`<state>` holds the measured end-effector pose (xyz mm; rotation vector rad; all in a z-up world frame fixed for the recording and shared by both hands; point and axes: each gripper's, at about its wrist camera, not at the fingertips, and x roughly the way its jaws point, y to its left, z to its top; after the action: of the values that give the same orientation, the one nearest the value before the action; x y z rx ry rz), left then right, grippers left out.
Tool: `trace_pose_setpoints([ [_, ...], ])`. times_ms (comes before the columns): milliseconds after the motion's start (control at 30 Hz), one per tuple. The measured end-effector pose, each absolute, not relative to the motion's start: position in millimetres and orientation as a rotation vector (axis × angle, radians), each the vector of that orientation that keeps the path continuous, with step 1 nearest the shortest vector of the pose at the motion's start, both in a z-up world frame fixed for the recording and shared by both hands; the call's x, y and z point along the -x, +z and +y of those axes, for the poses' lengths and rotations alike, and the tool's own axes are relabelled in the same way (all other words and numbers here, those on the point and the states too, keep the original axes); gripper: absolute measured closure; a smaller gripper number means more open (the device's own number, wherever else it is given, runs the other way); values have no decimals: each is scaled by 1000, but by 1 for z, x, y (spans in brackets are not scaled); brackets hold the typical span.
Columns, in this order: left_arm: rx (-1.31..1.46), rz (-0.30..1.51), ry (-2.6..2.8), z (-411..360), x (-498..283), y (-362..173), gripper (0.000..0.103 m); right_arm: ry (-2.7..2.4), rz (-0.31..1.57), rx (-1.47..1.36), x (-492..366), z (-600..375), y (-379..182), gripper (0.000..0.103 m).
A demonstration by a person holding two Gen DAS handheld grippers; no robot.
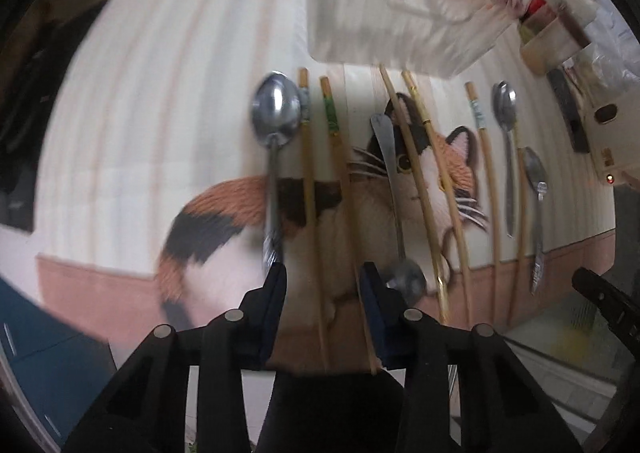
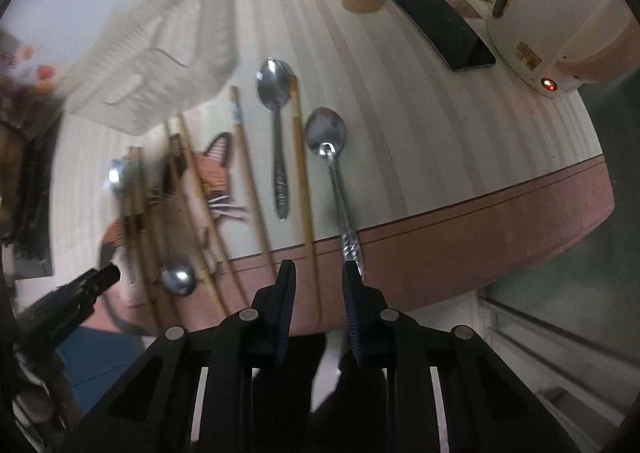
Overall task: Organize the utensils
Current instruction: 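Grasp a green-banded chopstick with the left tool while the right tool grasps a plain chopstick, then carry both chopsticks over the clear basket and open both tools to drop them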
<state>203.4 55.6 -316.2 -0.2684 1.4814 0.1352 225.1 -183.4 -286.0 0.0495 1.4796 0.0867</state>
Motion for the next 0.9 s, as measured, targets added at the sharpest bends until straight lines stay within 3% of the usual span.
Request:
trace_pose_setpoints([
  [67,247,1500,120,55,-212,-327,69,78,1496,-48,-231,-180,-293,79],
  [133,222,1516,101,52,-219,-335,76,72,1509,-48,-237,-176,-303,79],
  [200,207,1534,98,49,-222,-341,94,71,1528,-54,-242,-173,-311,79],
  [233,194,1517,103,48,-222,-340,97,67,1535,-53,-245,-171,-315,79],
  [567,253,1522,144,75,-211,-345,98,61,1512,97,-276,-145,-351,79],
  [600,266,1524,157,78,-208,-346,98,72,1517,117,-277,-142,-352,83],
  [633,276,1527,163,79,-206,-347,98,85,1522,134,-277,-140,-352,95],
  [900,255,1531,193,65,-210,-357,92,134,1592,159,-259,-149,-358,96],
])
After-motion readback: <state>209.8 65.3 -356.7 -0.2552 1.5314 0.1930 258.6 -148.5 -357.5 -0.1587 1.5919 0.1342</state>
